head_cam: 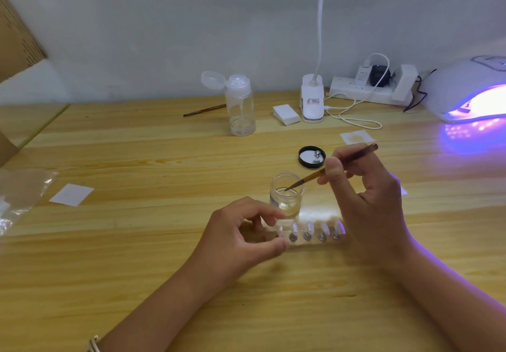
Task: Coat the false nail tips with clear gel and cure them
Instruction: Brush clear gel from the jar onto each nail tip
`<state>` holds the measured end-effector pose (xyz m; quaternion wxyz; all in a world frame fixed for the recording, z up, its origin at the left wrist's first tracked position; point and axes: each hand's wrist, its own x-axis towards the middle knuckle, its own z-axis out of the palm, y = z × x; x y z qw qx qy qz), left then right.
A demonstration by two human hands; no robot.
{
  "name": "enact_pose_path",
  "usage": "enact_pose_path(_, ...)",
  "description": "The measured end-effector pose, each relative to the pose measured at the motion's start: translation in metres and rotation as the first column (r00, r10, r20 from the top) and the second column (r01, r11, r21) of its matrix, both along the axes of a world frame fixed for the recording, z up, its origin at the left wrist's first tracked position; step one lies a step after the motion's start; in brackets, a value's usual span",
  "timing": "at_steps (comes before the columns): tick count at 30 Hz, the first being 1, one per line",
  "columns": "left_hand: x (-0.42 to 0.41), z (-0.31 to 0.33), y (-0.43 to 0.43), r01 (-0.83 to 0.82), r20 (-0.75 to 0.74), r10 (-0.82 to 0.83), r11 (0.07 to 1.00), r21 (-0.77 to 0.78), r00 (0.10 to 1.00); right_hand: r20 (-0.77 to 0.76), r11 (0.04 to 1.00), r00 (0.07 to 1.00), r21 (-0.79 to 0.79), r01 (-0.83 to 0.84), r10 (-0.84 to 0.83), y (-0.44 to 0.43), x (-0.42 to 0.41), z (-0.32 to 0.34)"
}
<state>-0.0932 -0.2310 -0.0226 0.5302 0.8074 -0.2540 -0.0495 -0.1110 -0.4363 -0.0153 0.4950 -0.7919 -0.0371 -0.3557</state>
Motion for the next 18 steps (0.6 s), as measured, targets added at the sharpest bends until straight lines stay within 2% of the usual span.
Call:
enact_pose_path(5, 0.0023, -0.0029, -0.0013, 0.005, -0.055, -0.006, 1.0, -0.022, 0.998, -0.046, 0.999, 0.999, -0.046, -0.025, 0.023, -0.0011, 0.0022, -0.0029)
enact_pose_path(13, 0.0007, -0.0045, -0.0017, -0.036, -0.014, 0.036, 0.999, 0.008, 0.999, -0.04, 0.992, 0.998, -0.112, -0.05, 0.046, -0.0008, 0.0032, -0.0058)
enact_pose_path(15, 0.0, -0.0047, -0.0014, -0.044, 0.053, 0.042, 0.998, 0.042, 0.998, -0.043, 0.992, 0.998, -0.118, -0.05, 0.045, -0.0007, 0.0032, -0.0065)
enact_pose_path(18, -0.0005, -0.0055, -0.0012, -0.068, 0.235, 0.035, 0.989, 0.13, 0.971, -0.045, 0.991, 0.998, -0.128, -0.044, 0.039, -0.0012, 0.0031, -0.0075)
